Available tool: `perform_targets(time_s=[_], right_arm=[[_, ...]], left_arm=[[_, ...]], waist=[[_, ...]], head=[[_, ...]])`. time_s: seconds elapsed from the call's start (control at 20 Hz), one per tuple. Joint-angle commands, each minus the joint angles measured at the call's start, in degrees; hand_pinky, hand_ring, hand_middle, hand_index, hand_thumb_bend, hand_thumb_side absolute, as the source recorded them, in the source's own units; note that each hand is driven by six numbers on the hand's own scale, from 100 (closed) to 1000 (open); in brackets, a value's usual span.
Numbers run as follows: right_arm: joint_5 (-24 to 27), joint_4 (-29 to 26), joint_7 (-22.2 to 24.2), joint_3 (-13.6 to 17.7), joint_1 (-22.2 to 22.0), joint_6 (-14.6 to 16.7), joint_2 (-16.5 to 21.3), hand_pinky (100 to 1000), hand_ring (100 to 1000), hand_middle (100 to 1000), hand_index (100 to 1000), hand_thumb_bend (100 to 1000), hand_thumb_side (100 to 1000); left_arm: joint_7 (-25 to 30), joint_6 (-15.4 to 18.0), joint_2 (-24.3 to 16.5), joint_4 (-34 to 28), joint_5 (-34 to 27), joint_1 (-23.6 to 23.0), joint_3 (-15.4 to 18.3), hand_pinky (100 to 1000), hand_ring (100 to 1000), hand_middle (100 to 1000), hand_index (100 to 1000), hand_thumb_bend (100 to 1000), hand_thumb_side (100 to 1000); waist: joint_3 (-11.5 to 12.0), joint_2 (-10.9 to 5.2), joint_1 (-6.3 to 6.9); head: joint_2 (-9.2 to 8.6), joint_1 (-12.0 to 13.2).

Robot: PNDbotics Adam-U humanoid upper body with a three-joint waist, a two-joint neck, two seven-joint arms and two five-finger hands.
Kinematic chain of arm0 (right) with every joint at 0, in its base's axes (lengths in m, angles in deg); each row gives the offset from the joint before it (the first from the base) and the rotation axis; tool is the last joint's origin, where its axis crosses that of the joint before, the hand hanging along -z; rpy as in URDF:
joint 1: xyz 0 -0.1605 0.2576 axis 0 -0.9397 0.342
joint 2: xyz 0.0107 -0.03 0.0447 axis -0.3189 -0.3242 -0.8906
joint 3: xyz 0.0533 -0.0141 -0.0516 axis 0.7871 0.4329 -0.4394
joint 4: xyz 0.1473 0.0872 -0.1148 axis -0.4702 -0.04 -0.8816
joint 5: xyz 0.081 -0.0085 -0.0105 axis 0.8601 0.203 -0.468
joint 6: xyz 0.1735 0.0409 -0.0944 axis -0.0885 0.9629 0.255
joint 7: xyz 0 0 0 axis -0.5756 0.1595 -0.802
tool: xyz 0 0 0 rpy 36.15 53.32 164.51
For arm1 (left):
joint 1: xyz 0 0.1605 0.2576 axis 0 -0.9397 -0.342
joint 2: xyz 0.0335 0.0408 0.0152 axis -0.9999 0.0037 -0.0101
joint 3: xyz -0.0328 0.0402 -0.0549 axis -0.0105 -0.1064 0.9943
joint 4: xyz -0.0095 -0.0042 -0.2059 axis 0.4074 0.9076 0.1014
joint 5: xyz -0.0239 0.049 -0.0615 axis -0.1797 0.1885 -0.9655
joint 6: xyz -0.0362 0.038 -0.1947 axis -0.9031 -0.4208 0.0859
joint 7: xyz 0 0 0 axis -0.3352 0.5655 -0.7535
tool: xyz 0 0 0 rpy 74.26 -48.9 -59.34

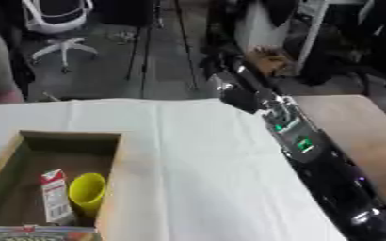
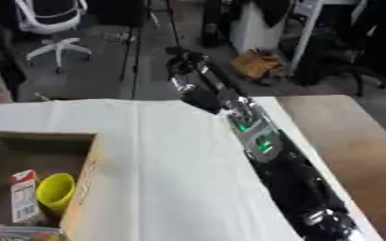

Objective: Pick up objects on the table and place them in the box.

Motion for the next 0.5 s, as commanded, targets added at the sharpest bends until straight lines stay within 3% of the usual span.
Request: perform_targets(time_s=[0.05,0.2,0.5], right_arm=[[3.2,-3.9,-1.7,4.5,-2.0,-2.7,3.2,709,667,673,935,100,776],[5.8,-8.0,-4.3,7.3,-5.3,-3.6,4.2,707,667,673,926,100,770],[11.0,-14.2,-7.7,8.4,-10.4,-5.8,5.8,697,659,668,930,100,774]], left_arm=[[-0.2,0.6,-1.8,0.5,0.4,0.7,1.0,639,906,752,818,430,984],[-0.3,1.0,-2.0,0.9,0.5,0.7,1.3,638,906,751,815,429,985],[-0.5,1.1,-2.0,1.2,0.6,0.4,1.5,637,906,751,811,427,987]], waist=[[-0.6,-0.77,0.37],[-1.2,-0.67,0.32],[-1.8,-0.49,0.31]], head=[[0.00,0.4],[-0.11,0.3],[-0.18,0.1]])
